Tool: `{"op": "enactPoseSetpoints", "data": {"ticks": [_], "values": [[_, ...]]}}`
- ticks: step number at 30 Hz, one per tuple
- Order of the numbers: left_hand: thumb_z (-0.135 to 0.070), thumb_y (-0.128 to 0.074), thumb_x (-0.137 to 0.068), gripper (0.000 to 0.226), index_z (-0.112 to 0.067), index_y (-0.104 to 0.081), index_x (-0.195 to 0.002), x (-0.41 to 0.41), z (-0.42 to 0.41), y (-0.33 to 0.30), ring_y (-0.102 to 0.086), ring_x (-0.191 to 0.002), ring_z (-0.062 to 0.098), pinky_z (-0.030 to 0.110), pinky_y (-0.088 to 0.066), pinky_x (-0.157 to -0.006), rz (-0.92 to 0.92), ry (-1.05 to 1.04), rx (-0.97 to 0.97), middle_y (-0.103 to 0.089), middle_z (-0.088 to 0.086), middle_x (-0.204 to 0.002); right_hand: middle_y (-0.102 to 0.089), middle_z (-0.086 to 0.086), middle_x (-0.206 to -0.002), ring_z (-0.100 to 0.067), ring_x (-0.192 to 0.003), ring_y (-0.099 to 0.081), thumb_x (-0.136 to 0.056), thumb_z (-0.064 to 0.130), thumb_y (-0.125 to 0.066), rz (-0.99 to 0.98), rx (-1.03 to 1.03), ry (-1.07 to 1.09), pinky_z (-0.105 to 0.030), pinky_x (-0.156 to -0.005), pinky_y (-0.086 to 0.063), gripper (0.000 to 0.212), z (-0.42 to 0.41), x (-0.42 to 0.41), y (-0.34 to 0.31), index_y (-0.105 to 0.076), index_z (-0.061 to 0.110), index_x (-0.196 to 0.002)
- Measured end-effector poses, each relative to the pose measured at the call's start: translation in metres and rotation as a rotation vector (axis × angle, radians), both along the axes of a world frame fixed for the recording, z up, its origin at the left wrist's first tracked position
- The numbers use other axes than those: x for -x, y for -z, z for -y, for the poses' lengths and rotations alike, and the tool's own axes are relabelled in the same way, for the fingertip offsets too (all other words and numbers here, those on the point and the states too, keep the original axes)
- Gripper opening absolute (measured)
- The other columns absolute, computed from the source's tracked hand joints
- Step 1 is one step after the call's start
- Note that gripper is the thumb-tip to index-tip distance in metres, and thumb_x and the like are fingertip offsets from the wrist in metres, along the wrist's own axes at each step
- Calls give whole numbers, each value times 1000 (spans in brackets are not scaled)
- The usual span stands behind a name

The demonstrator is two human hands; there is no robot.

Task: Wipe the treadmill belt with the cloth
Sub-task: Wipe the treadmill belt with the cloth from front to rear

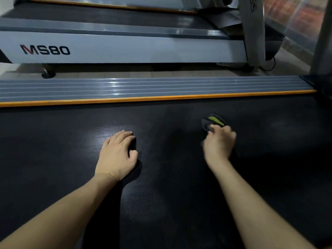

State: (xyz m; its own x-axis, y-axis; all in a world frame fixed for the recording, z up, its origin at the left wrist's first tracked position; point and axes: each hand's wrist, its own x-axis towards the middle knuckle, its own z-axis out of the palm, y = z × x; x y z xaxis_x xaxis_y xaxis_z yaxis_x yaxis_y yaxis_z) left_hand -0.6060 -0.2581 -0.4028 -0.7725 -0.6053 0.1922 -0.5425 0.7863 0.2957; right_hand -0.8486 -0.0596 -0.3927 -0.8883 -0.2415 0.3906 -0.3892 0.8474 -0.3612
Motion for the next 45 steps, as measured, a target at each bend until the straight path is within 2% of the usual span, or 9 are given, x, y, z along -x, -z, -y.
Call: {"op": "enactPoseSetpoints", "data": {"ticks": [7, 13, 16, 21, 24, 29, 33, 41, 45], "values": [[-37, -38, -77, 58, -16, -69, -122, 0, -1, 0, -47, -137, 20, 42, -32, -115, -7, 7, 14, -61, -3, -138, -60, -2, -98, -29, -89, -52, -87, 25, -63, -9, 34, -655, -39, -73, -44, 22, 60, -100, 3, -72, 28, -107], [-35, -40, -78, 55, -18, -69, -122, 0, -1, 0, -45, -137, 19, 42, -30, -116, -14, 7, 10, -61, -4, -138, -62, -13, -101, -41, -90, -54, -90, 25, -59, -47, -9, -141, -44, -80, -46, 23, -46, 32, -1, -71, 24, -109], [-35, -41, -78, 54, -18, -69, -122, 0, -1, 0, -44, -138, 18, 41, -29, -116, -15, 9, 7, -60, -4, -138, -60, -15, -104, -40, -90, -51, -90, 19, -60, -14, -54, 31, -43, -78, -43, 21, -25, 10, 2, -70, 21, -108], [-35, -40, -77, 55, -17, -68, -121, 0, 0, 0, -46, -137, 20, 42, -31, -116, -21, 17, 13, -61, -3, -138, -59, -4, -99, -30, -87, -49, -87, 20, -63, 4, 31, -441, -39, -73, -43, 20, 54, -116, 7, -70, 29, -104], [-35, -41, -77, 56, -16, -68, -121, -1, 0, 0, -47, -136, 22, 43, -32, -115, -21, 21, 25, -61, -2, -138, -60, 0, -103, -27, -89, -51, -89, 27, -63, -19, 13, -646, -38, -74, -45, 22, 35, -109, 2, -70, 33, -109], [-35, -40, -77, 55, -17, -69, -119, 0, 0, 0, -47, -136, 21, 44, -33, -114, -27, 18, 19, -62, -3, -136, -62, -8, -103, -38, -90, -55, -91, 22, -63, -25, -58, -187, -43, -80, -50, 24, -61, 15, 1, -71, 32, -111], [-34, -43, -77, 52, -18, -69, -119, 0, 0, 2, -46, -136, 20, 44, -33, -114, -20, 14, 17, -61, -4, -136, -59, -10, -111, -38, -95, -50, -92, 21, -58, 12, -53, 94, -44, -84, -44, 24, -51, 5, -1, -69, 25, -113], [-35, -41, -76, 55, -16, -69, -119, 0, 1, 0, -48, -134, 22, 44, -34, -113, -16, 16, 23, -62, -1, -136, -61, -1, -102, -29, -85, -51, -88, 26, -61, -11, 43, -604, -39, -73, -47, 22, 47, -117, 3, -72, 31, -106], [-35, -41, -77, 55, -16, -69, -121, 0, 2, 1, -47, -136, 22, 45, -34, -114, 0, 21, 20, -61, -2, -137, -62, -2, -102, -32, -87, -54, -91, 27, -61, -61, -28, -356, -43, -77, -50, 23, -40, -25, 8, -71, 31, -111]]}}
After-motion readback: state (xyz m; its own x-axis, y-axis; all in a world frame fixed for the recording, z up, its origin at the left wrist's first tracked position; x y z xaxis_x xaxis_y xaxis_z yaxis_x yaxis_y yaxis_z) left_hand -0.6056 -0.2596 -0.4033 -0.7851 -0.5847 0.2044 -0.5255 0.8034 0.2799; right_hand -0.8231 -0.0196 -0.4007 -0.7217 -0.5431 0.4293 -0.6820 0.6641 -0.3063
